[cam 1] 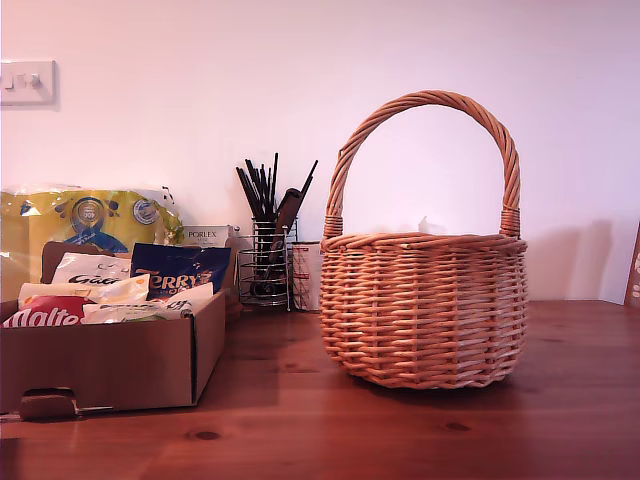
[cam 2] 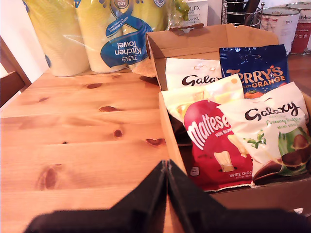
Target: Move the bags of Easter eggs from the cardboard box on the left into the woven basket on the right side.
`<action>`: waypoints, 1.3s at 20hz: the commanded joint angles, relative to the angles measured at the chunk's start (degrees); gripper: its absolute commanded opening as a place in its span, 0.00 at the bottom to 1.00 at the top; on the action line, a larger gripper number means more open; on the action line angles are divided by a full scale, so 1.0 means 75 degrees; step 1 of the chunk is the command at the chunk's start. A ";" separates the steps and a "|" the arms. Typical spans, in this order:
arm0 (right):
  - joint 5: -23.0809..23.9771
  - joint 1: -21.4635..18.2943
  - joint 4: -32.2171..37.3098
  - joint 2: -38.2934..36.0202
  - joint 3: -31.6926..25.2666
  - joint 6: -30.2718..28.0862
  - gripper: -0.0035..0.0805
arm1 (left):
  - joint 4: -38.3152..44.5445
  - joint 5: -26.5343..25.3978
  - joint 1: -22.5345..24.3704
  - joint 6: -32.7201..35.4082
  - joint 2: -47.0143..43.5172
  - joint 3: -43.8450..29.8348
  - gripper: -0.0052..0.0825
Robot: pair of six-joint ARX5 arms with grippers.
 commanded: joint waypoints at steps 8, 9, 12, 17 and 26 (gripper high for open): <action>-0.0705 0.0093 -0.0163 -0.0023 0.0676 0.1169 0.03 | 0.0498 0.1274 -0.0146 -0.0667 0.0082 0.0490 0.04; -0.0839 0.0117 -0.0254 0.0035 0.0839 0.1285 0.03 | 0.0341 0.1297 -0.0195 -0.0676 0.0204 0.0699 0.04; -0.1291 0.0303 -0.0694 0.0443 0.1472 0.1271 0.03 | -0.0221 0.1510 -0.0358 -0.0659 0.0941 0.1480 0.04; -0.2637 0.0775 -0.1521 0.1749 0.2512 0.1323 0.03 | -0.1754 0.2859 -0.0664 0.0906 0.3031 0.3034 0.04; -0.3995 0.1192 -0.1617 0.3235 0.2876 0.1212 0.03 | -0.1944 0.3334 -0.0737 0.4998 0.6292 0.4634 0.25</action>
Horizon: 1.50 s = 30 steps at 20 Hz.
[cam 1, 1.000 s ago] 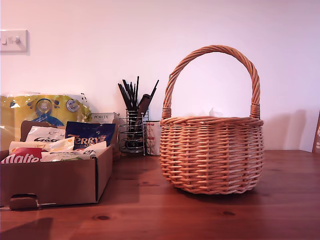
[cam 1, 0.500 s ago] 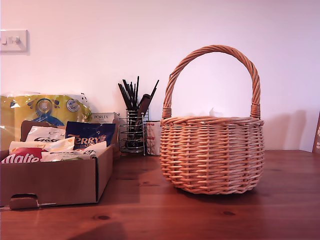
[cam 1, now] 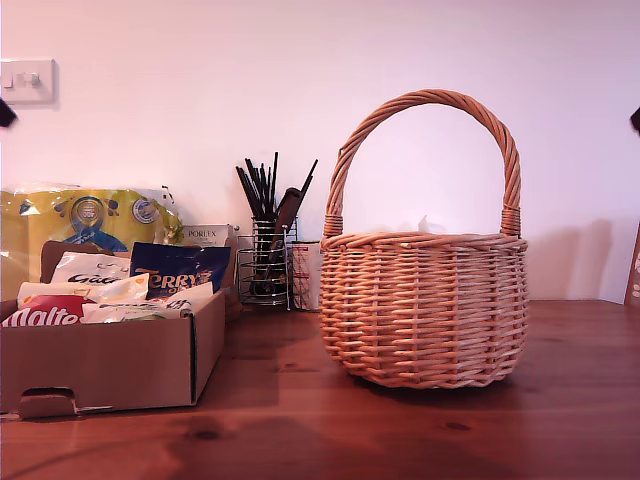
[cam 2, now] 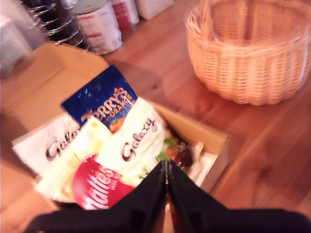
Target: Move the bags of Easter eggs from the cardboard box on the left into the woven basket on the right side.
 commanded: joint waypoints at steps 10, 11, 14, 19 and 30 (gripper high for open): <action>0.0015 0.0131 0.0201 0.0055 0.0064 -0.0192 0.03 | 0.2372 -0.0819 -0.0624 0.2226 0.2728 -0.0119 0.86; 0.0017 0.0131 0.0210 0.0055 0.0064 -0.0201 0.03 | 0.2547 -0.0816 -0.0624 0.2428 0.2938 -0.0119 0.86; 0.0026 0.0131 0.0210 0.0055 0.0064 -0.0248 0.03 | 0.2876 -0.0813 -0.0726 0.2594 0.3631 -0.0099 0.86; 0.0026 0.0131 0.0248 0.0265 0.0064 -0.0251 0.03 | 0.3246 -0.0697 -0.0775 0.2652 0.4902 0.0408 0.85; 0.0026 0.0131 0.0262 0.0356 0.0064 -0.0251 0.03 | 0.1929 -0.0615 -0.0976 0.2710 0.6805 0.1786 0.85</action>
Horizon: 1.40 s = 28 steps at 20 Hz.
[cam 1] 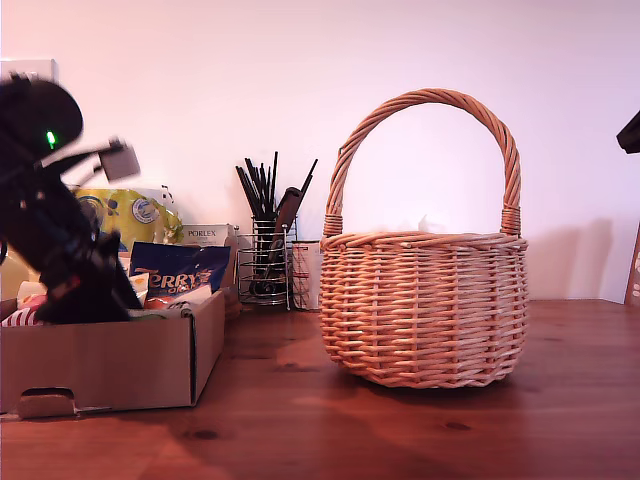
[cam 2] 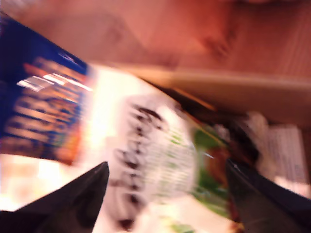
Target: Move the bags of Easter eggs from the cardboard box on the left into the woven basket on the right side.
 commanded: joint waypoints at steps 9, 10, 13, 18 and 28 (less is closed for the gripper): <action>0.0003 0.0035 0.0108 -0.0029 0.0067 -0.0050 0.03 | -0.0289 -0.0251 -0.0082 0.0029 0.0417 -0.0020 0.35; 0.0003 0.0035 0.0108 -0.0029 0.0067 -0.0050 0.03 | -0.0291 -0.0294 -0.0099 0.0035 0.0414 -0.0017 0.27; 0.0003 0.0035 0.0111 -0.0029 0.0067 -0.0050 0.03 | -0.0542 -0.0420 -0.0102 0.0029 0.0414 0.0184 0.22; -0.0003 0.0035 0.0111 -0.0029 0.0067 -0.0050 0.03 | -0.1609 -0.0609 -0.0122 0.0026 0.0280 0.0935 0.16; -0.0009 0.0035 0.0111 -0.0029 0.0067 -0.0047 0.03 | -0.2984 -0.0705 -0.0204 0.0020 -0.0784 0.1839 0.03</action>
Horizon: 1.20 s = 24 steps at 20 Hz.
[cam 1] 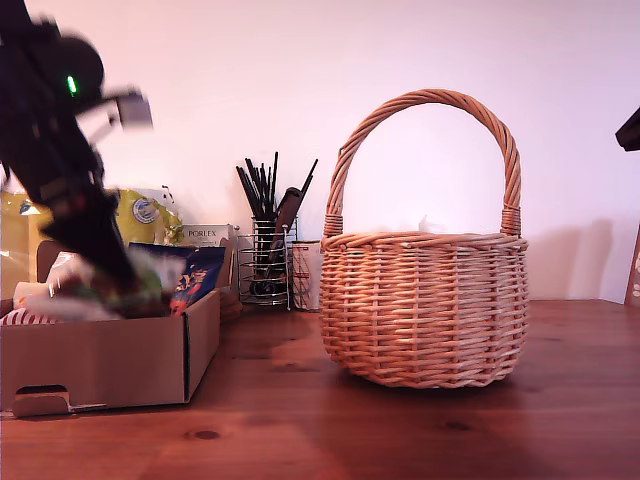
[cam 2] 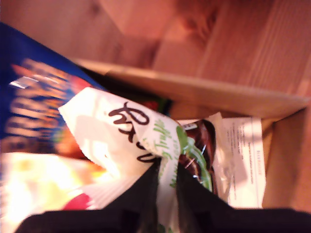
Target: Move the bags of Easter eggs from the cardboard box on the left into the woven basket on the right side.
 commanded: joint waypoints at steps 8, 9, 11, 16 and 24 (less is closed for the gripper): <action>-0.0015 0.0035 0.0055 -0.0029 0.0064 -0.0044 0.03 | -0.0119 0.0603 -0.0510 -0.0530 -0.1026 0.0052 0.03; -0.0015 0.0035 0.0058 -0.0029 0.0064 -0.0044 0.03 | -0.0055 0.0790 -0.0650 -0.0632 -0.1160 0.0052 0.03; -0.0015 0.0035 0.0058 -0.0029 0.0064 -0.0044 0.03 | 0.0000 0.1233 -0.0903 -0.0866 -0.1443 0.0052 0.03; -0.0015 0.0035 0.0064 -0.0029 0.0064 -0.0044 0.03 | 0.0825 0.2361 -0.1915 -0.1574 -0.1763 0.0052 0.03; -0.0085 0.0035 0.0076 -0.0029 0.0067 0.0020 0.03 | 0.4610 0.1303 -0.3628 -0.2503 -0.0198 0.0052 0.03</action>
